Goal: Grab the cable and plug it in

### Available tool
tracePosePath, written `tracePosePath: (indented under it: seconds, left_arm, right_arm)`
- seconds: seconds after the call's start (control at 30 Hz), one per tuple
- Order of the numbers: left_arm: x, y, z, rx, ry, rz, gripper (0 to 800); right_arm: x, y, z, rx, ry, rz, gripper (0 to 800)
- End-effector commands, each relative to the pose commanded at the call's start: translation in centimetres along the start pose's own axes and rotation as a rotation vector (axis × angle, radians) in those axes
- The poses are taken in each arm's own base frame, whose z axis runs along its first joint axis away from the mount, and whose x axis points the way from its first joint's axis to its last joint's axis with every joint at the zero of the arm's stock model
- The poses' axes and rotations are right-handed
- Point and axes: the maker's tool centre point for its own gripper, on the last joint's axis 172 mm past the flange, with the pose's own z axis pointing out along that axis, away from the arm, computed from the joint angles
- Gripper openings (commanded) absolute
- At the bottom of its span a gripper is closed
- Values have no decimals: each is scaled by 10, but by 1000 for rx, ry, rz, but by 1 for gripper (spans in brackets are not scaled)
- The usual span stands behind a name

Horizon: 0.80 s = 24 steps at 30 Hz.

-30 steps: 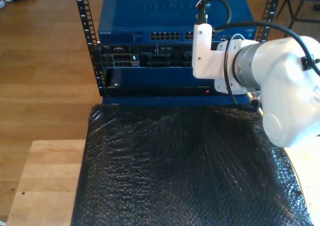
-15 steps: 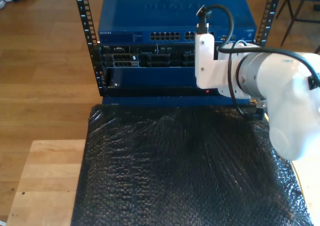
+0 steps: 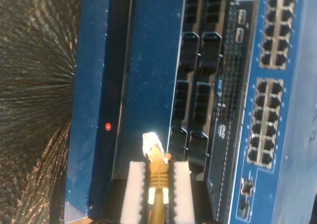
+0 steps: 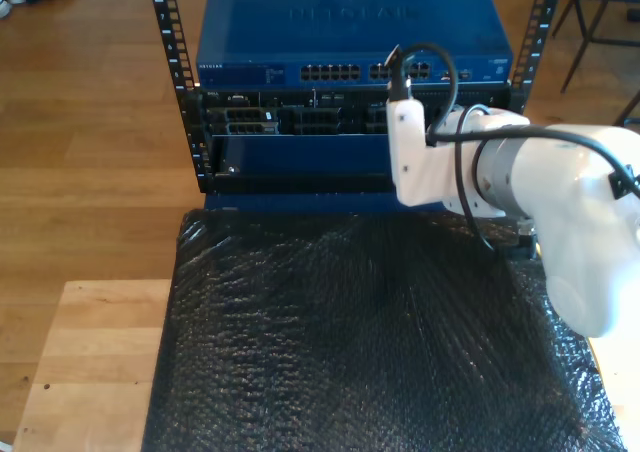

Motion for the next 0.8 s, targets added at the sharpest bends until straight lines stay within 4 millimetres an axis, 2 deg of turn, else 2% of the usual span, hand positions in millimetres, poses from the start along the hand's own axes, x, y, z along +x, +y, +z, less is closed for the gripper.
tracePosePath:
  seconds: [0.2,0.3,0.47,0.53,0.67,0.8]
  left_arm:
    - [0,0,0,0,0,0,800]
    - [0,0,0,0,-2,0,800]
    - [0,0,0,0,0,0,800]
    - [0,0,0,0,-2,0,800]
    - [0,0,0,0,-2,0,800]
    - [0,0,0,0,-2,0,800]
  right_arm:
    - [2,2,-1,-17,8,4,0]
    - [7,13,-4,-76,35,7,0]
    - [1,20,-5,-141,53,25,0]
    - [1,15,-5,-146,58,29,1]
    - [0,25,-13,-210,77,40,1]
    - [-7,11,-14,-215,75,66,2]
